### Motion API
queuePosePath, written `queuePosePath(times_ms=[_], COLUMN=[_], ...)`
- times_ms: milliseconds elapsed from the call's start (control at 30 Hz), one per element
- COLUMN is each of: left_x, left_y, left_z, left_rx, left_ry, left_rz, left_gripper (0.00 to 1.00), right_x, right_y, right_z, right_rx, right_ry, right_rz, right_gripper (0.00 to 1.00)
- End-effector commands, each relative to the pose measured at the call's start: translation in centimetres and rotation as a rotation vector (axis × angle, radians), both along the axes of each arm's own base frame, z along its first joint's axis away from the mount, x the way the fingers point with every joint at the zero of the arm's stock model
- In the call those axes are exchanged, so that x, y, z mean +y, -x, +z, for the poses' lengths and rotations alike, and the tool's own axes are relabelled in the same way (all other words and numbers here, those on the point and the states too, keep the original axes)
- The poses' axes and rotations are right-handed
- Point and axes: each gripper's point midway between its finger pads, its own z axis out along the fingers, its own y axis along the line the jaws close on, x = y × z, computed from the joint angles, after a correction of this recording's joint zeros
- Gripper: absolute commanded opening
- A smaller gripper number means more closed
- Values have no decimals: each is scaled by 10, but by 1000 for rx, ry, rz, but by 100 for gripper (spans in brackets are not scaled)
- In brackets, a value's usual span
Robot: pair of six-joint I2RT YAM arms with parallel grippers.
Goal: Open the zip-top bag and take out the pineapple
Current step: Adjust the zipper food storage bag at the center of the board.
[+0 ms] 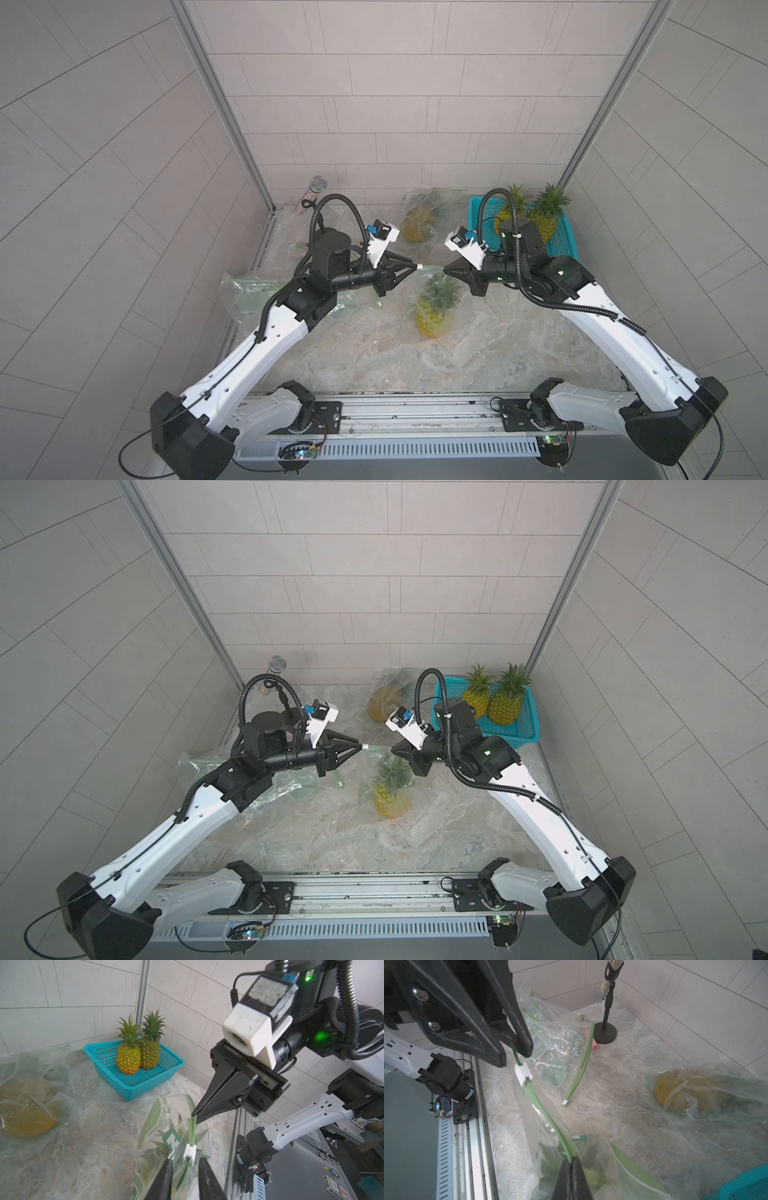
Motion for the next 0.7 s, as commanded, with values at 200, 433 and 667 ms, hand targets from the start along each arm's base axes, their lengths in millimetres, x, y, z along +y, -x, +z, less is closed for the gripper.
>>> queuePosePath(times_ms=[200,433,667], left_x=[-2,-2,0], left_y=[2,2,6], left_z=[-6,-8,4], left_rx=[13,16,-49], left_ry=[-4,-10,-19], left_rz=[-31,-29,-44], left_gripper=[26,0,0], right_x=[1,2,13], right_y=[0,0,12], right_z=[19,22,41], right_rx=[-50,-54,-52], right_ry=[-32,-35,-112], right_rz=[-1,2,84], right_gripper=[0,0,10])
